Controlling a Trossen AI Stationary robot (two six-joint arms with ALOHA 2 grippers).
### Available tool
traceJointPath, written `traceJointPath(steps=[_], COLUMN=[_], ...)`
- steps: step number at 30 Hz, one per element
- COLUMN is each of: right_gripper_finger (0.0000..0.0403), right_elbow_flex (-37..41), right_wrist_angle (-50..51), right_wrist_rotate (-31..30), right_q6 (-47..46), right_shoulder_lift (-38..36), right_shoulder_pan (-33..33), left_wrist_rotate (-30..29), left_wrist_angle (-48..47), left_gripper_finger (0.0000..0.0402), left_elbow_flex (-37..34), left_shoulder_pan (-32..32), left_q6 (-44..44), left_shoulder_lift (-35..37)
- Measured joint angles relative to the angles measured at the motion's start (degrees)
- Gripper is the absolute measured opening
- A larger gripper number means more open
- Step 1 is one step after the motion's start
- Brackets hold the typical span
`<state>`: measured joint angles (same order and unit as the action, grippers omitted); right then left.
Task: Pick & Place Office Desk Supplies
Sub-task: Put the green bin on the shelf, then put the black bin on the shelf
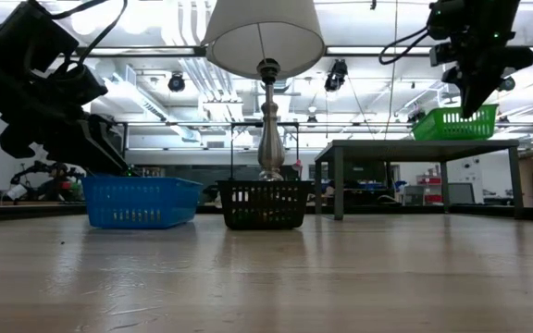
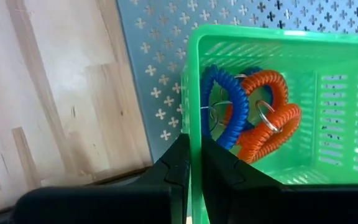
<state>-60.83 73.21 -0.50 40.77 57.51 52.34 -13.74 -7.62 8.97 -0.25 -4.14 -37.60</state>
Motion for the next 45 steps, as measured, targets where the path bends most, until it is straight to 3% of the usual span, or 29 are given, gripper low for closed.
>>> traceJointPath(steps=[13, 23, 28, 33, 45], right_gripper_finger=[0.0027, 0.0112, 0.0135, 0.0142, 0.0141], right_elbow_flex=[3.21, 3.29, 3.29, 3.0, -3.8], right_wrist_angle=[-0.79, -1.23, -1.62, -1.63, -0.43], right_wrist_rotate=[-2.5, -2.56, -3.12, -5.94, -4.22], right_q6=[0.4, 1.62, 1.43, 0.12, -5.28], right_shoulder_lift=[-0.02, -0.17, -0.15, -0.74, -3.44], right_shoulder_pan=[-0.04, -0.04, -0.04, -0.04, -0.16], left_wrist_rotate=[0.02, 0.02, 0.02, 0.02, 0.02], left_wrist_angle=[0.0, 0.0, 0.02, 0.01, 0.01], left_gripper_finger=[0.0143, 0.0143, 0.0143, 0.0143, 0.0143], left_elbow_flex=[0.0, 0.0, 0.0, 0.0, 0.0], left_shoulder_pan=[-0.01, -0.02, -0.02, -0.02, -0.01], left_q6=[-0.01, -0.02, -0.02, -0.02, -0.02], left_shoulder_lift=[0.0, 0.0, 0.0, 0.0, 0.0])
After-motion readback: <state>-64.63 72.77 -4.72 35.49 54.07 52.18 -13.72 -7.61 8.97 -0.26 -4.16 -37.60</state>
